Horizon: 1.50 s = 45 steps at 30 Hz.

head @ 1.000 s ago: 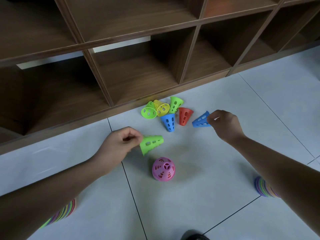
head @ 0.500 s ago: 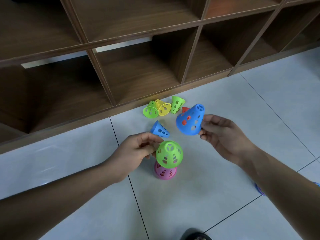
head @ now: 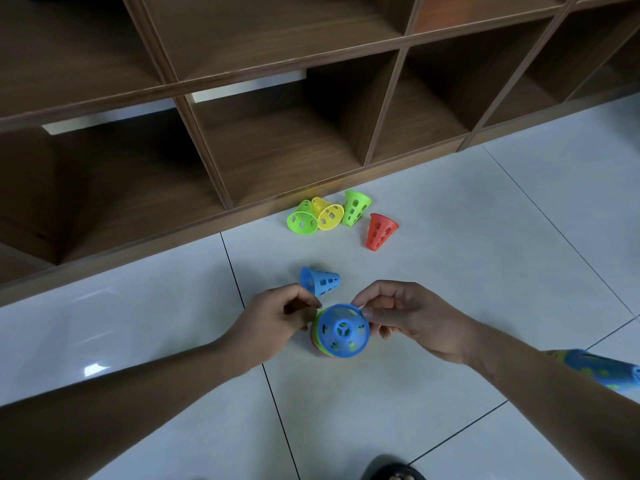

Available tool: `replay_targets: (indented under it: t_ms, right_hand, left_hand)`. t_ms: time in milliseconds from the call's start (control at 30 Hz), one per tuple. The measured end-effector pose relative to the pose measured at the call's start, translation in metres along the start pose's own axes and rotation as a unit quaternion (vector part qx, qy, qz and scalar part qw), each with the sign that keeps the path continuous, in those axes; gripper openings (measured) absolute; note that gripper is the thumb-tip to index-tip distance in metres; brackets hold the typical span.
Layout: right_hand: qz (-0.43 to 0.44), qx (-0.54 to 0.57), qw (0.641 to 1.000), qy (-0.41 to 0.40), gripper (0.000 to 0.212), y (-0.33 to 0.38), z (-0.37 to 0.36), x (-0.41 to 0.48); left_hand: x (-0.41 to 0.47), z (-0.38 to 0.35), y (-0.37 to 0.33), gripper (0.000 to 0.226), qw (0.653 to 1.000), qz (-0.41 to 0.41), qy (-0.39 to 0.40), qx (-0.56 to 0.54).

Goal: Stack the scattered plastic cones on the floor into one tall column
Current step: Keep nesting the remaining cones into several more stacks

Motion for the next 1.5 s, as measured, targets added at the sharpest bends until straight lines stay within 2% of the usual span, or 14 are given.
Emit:
replay_targets:
  t_ms: [167, 333, 400, 533, 667, 767, 967, 1267, 1367, 1500]
  right_hand:
    - [-0.070, -0.092, 0.993, -0.035, 0.014, -0.013, 0.027, 0.014]
    - [-0.095, -0.163, 0.971, -0.147, 0.012, -0.016, 0.082, 0.030]
    - [-0.107, -0.208, 0.955, -0.183, 0.016, -0.013, 0.102, 0.034]
    - [-0.137, -0.381, 0.892, -0.200, 0.029, -0.004, 0.130, 0.047]
    - [-0.103, -0.439, 0.862, -0.230, 0.039, 0.001, 0.153, 0.057]
    - [-0.114, -0.467, 0.849, -0.220, 0.047, -0.002, 0.164, 0.068]
    - [-0.125, -0.459, 0.857, -0.197, 0.041, -0.002, 0.166, 0.079]
    - [-0.030, -0.410, 0.852, -0.325, 0.018, 0.014, 0.138, 0.042]
    - [0.004, -0.334, 0.875, -0.349, 0.018, 0.022, 0.119, 0.022]
    - [0.058, -0.191, 0.907, -0.372, 0.020, 0.031, 0.104, 0.001]
  left_hand:
    - [0.012, 0.009, 0.014, 0.016, 0.999, 0.024, -0.013, 0.016]
    - [0.024, 0.015, 0.020, 0.014, 0.999, 0.036, -0.013, 0.032]
    - [0.032, 0.014, 0.025, 0.016, 0.998, 0.040, 0.002, 0.043]
    - [0.046, 0.004, 0.031, 0.022, 0.996, 0.064, 0.044, 0.041]
    - [0.056, -0.009, 0.033, 0.030, 0.992, 0.083, 0.088, -0.018]
    - [0.060, -0.015, 0.039, 0.031, 0.987, 0.096, 0.112, -0.063]
    - [0.061, -0.001, 0.039, 0.026, 0.990, 0.104, 0.080, -0.047]
    - [0.040, 0.040, 0.008, 0.015, 0.996, 0.044, -0.023, -0.073]
    - [0.032, 0.042, -0.009, 0.017, 0.995, 0.019, -0.034, -0.096]
    - [0.018, 0.036, -0.040, 0.037, 0.987, -0.029, -0.028, -0.157]
Point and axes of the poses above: each hand's wrist, its own x-axis towards the middle knuckle, its own z-axis out of the back of the hand, y = z × x, the point moved 9 cm from there along x, towards the middle knuckle, and after that the axes turned 13 degrees about y, right-handed, at the moved point
